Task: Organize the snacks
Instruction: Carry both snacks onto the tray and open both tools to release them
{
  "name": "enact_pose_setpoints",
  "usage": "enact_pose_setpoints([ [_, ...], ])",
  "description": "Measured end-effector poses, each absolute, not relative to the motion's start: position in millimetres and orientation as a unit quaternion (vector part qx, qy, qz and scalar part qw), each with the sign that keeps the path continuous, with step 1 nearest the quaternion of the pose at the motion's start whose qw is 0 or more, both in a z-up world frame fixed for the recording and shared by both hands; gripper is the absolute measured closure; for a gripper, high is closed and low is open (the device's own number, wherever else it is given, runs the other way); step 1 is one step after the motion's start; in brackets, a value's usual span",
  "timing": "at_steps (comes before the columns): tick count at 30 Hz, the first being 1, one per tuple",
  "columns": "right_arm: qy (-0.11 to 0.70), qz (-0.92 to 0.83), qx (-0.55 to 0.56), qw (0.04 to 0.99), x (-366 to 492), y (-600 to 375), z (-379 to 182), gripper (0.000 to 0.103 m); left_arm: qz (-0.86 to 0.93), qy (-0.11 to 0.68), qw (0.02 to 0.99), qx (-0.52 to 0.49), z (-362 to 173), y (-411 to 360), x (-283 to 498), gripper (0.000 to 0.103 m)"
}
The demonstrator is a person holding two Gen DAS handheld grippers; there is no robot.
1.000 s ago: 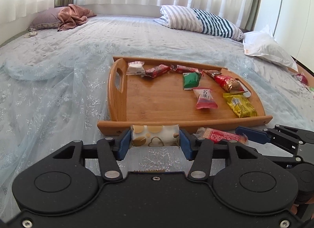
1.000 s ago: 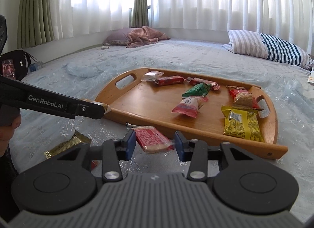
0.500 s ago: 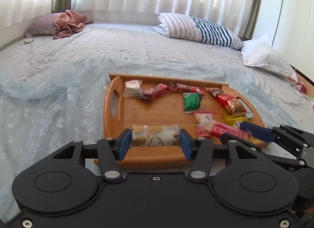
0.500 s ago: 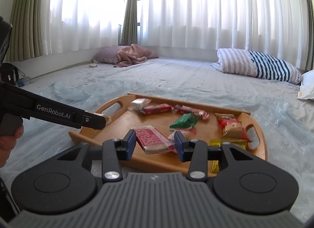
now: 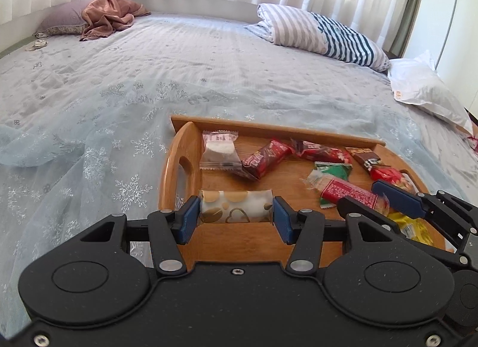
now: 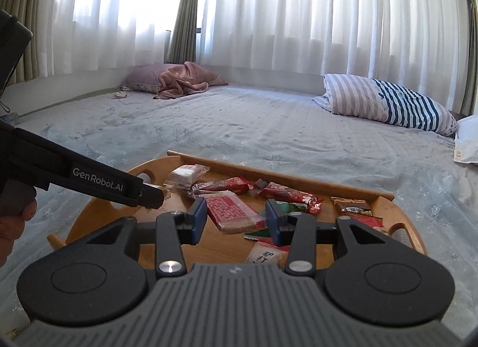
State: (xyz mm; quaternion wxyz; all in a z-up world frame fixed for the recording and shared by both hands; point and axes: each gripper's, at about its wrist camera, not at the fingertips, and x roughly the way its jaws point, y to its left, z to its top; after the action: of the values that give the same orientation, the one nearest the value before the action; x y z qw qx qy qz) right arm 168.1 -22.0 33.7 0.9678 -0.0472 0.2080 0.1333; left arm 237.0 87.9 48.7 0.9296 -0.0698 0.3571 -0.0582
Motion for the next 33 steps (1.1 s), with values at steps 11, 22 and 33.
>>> enact_pose_setpoints([
  [11,0.263,0.131,-0.009,0.956,218,-19,21,0.056,-0.061,0.363,0.927,-0.066,33,90,262,0.053],
  [22,0.281,0.138,0.029,0.949,230,-29,10,0.056,-0.069,0.361,0.928,-0.058,29,86,266,0.053],
  [33,0.278,0.153,0.053,0.947,231,-35,6,0.054,-0.069,0.359,0.929,-0.060,30,88,266,0.052],
])
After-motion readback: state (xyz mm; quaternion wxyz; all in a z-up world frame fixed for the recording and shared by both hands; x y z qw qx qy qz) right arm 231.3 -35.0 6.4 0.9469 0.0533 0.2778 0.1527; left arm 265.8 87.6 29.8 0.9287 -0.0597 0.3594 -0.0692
